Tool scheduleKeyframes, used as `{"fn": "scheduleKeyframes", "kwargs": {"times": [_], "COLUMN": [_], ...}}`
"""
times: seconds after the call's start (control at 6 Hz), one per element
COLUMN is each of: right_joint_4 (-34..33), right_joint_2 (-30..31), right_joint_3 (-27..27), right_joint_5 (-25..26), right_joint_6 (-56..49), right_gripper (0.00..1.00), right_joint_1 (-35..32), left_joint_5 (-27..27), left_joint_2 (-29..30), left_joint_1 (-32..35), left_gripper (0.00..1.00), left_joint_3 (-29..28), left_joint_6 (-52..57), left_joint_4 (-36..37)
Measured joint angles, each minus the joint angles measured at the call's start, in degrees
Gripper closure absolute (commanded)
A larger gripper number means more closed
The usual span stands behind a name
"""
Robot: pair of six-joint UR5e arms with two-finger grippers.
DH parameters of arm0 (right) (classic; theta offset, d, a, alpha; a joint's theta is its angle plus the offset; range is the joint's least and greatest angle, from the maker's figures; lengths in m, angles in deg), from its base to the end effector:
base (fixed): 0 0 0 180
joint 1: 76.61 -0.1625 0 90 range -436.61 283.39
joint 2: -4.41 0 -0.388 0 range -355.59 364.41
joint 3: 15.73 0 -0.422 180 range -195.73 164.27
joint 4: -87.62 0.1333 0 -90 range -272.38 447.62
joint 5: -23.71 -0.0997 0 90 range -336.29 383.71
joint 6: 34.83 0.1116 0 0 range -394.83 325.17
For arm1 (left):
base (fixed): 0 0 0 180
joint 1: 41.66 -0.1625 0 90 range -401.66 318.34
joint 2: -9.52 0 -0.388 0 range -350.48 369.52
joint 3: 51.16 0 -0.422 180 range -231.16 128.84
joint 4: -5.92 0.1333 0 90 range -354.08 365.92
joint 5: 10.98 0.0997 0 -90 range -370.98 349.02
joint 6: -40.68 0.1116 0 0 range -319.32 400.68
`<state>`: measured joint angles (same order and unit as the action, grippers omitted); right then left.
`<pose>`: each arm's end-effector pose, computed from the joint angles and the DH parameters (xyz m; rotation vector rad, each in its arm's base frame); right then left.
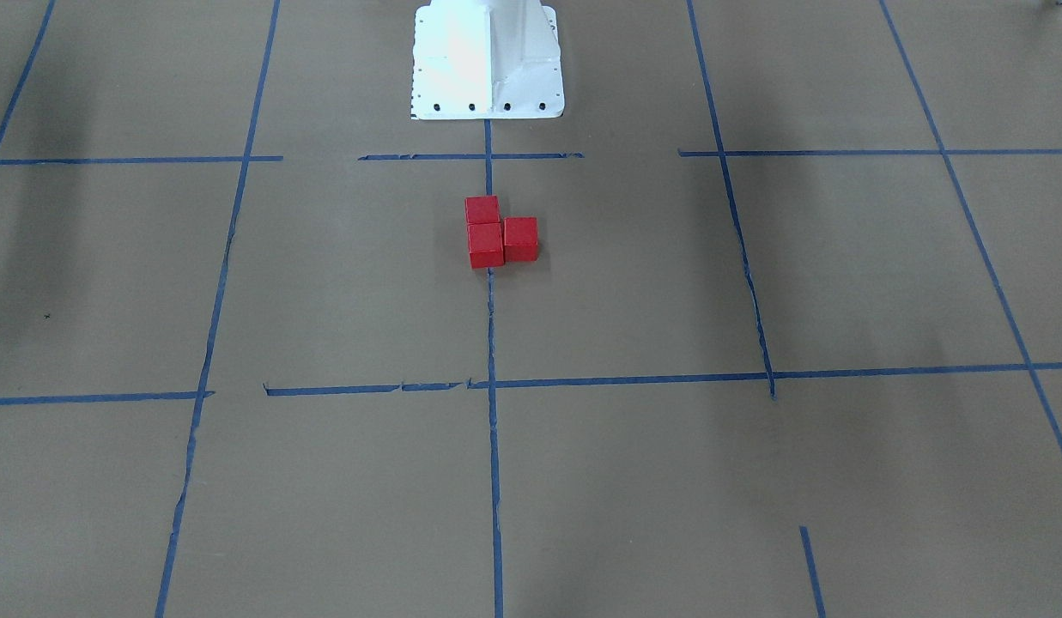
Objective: Form red blocks into L shape at center
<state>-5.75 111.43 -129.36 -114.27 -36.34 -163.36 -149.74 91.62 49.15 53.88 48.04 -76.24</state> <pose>0.0271 -0.4116 0.5539 0.0405 -0.8383 -0.1018 -0.0559 -0.4634 0.5691 0.0492 0.8501 0.1021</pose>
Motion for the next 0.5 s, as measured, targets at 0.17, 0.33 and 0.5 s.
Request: {"fn": "scheduleKeyframes", "kwargs": {"times": [0.17, 0.33, 0.5], "right_joint_4": [0.1, 0.2, 1.0], "right_joint_2": [0.3, 0.2, 0.0], "right_joint_3": [-0.2, 0.8, 2.4], "right_joint_5": [0.1, 0.4, 0.7], "right_joint_6": [-0.1, -0.3, -0.6], "right_gripper": [0.0, 0.0, 0.0], "right_joint_1": [0.0, 0.0, 0.1], "left_joint_5": [0.1, 0.1, 0.3], "left_joint_2": [0.1, 0.0, 0.0], "left_joint_1": [0.0, 0.0, 0.0], "left_gripper": [0.0, 0.0, 0.0], "left_joint_3": [-0.2, -0.7, -1.6], "left_joint_6": [0.0, 0.0, 0.0], "left_joint_4": [0.0, 0.0, 0.0]}}
